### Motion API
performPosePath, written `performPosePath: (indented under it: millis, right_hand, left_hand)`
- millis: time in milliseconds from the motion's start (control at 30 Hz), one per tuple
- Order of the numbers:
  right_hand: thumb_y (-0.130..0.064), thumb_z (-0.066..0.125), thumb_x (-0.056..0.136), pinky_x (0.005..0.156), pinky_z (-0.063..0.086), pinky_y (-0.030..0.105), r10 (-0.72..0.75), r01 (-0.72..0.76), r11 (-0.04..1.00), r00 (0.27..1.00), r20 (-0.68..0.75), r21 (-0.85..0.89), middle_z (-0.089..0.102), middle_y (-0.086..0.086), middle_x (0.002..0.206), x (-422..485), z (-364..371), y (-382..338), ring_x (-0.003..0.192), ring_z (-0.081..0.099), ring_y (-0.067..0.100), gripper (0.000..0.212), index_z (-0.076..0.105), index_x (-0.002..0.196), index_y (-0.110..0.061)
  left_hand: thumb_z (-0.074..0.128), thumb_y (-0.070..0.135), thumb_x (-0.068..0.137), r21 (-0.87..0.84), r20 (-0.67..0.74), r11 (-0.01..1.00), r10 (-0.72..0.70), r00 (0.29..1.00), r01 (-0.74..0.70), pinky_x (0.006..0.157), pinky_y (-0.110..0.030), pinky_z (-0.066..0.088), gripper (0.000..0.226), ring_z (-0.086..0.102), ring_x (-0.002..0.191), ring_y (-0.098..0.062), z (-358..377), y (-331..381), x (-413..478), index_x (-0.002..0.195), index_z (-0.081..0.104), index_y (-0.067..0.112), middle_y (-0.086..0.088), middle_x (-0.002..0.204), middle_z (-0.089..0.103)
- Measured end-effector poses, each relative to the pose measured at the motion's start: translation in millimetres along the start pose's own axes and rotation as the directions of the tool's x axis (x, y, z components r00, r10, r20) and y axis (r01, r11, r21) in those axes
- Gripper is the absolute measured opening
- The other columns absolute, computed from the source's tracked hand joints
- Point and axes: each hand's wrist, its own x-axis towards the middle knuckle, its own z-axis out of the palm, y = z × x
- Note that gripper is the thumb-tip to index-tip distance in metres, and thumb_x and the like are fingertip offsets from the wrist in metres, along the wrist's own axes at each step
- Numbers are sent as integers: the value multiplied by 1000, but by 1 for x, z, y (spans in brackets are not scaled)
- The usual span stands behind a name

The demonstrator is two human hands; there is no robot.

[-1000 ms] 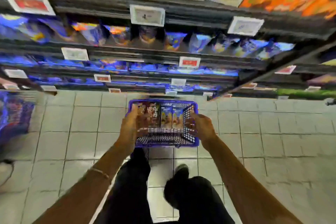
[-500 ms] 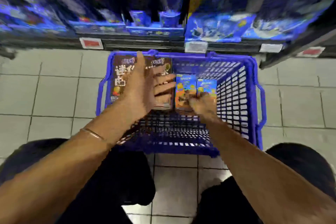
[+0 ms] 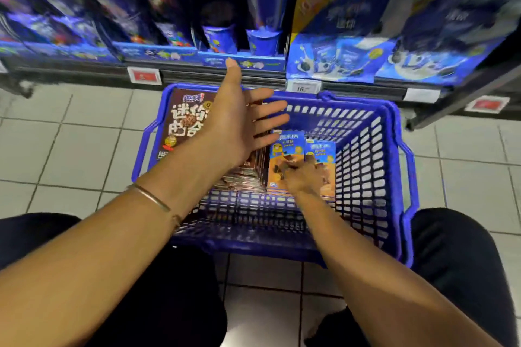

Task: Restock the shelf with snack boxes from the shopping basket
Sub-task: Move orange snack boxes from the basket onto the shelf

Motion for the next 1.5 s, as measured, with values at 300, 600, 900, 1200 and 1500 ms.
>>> performPosePath:
  millis: [300, 600, 900, 1200, 1500]
  right_hand:
    - [-26, 79, 88, 82, 54, 47, 32, -108, 809, 990, 140, 578, 70, 14, 112, -14, -39, 9, 94, 66, 29, 41, 47, 112, -17]
    - [-32, 73, 92, 72, 60, 37, -305, 87, 627, 942, 140, 774, 79, 4, 89, -85, -146, -43, 85, 77, 22, 33, 63, 118, -13]
    - [-36, 82, 84, 92, 58, 52, -483, 300, 674, 870, 95, 675, 78, 14, 92, -124, -159, -77, 88, 77, 29, 50, 55, 118, -11]
    - [-52, 68, 92, 68, 52, 38, -81, -10, 792, 989, 121, 610, 66, 13, 94, -29, -126, -18, 77, 64, 25, 47, 67, 101, -6]
    - [-30, 71, 94, 78, 53, 41, 57, -65, 997, 985, 163, 46, 66, 19, 111, 22, -59, 47, 94, 64, 31, 33, 69, 113, -3]
  left_hand:
    - [33, 80, 97, 83, -18, 994, 74, 997, -73, 84, -43, 51, 70, 75, 103, -21, 9, 2, -6, 115, 69, 23, -2, 113, 78]
    - [38, 77, 98, 143, -87, 982, 136, 987, -123, 96, -46, 48, 75, 62, 123, -26, 12, -5, -18, 145, 58, 23, -8, 143, 61]
    - [26, 80, 98, 30, 37, 965, 259, 965, -260, 103, -56, 56, 85, 74, 111, -37, 21, -7, -31, 126, 74, 16, -16, 120, 77]
    - [39, 69, 102, 160, -123, 928, 358, 926, -338, 88, -50, 61, 56, 69, 89, -35, 19, -8, -43, 107, 64, 19, -18, 104, 71]
    - [29, 77, 99, 27, -156, 962, 272, 950, -271, 90, -57, 62, 80, 79, 96, -32, 15, -6, -42, 116, 78, 16, -11, 103, 81]
